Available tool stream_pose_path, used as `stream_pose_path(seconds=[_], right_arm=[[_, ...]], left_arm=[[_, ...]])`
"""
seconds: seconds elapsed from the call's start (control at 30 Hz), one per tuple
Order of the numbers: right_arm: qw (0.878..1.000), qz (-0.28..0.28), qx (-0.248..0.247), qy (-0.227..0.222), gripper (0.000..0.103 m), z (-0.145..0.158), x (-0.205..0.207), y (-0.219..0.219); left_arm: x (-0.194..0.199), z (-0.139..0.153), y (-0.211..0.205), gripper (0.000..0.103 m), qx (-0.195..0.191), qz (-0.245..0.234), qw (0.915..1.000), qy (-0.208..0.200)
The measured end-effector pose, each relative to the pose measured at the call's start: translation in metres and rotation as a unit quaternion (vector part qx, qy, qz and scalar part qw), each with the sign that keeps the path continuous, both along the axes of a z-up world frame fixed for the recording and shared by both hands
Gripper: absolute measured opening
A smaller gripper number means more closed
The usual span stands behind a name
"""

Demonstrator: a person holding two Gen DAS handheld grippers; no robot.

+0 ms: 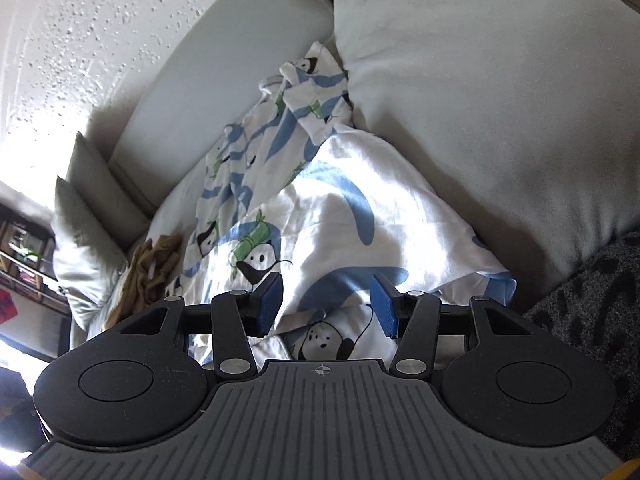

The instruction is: Fold clothes

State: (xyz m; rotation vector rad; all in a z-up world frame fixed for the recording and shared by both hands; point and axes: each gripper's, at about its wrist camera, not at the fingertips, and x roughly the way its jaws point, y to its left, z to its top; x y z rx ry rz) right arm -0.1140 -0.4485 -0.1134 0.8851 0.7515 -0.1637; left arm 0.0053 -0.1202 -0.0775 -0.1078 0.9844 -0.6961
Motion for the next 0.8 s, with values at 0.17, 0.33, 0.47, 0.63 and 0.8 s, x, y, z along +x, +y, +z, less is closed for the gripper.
stream_pose_path(seconds=[0.17,0.33,0.47,0.63,0.8], right_arm=[[1.0,0.004,0.002,0.006,0.054,-0.002,0.005,0.002],[1.0,0.004,0.002,0.008,0.054,-0.003,0.006,0.001],[1.0,0.004,-0.004,0.006,0.054,-0.003,0.008,0.001],[1.0,0.001,-0.024,0.008,0.054,-0.002,0.01,-0.003],[0.999,-0.011,-0.029,0.012,0.054,-0.005,0.011,-0.012]], left_arm=[[0.003,-0.003,0.0,0.075,0.01,0.008,0.9999,0.002],[0.003,-0.007,-0.005,0.077,0.017,0.003,0.9998,0.003],[0.005,-0.009,-0.008,0.077,0.026,0.009,0.9996,-0.002],[0.009,-0.01,-0.01,0.078,0.041,0.02,0.9988,-0.016],[0.011,-0.013,-0.017,0.078,0.055,0.024,0.9979,-0.027]])
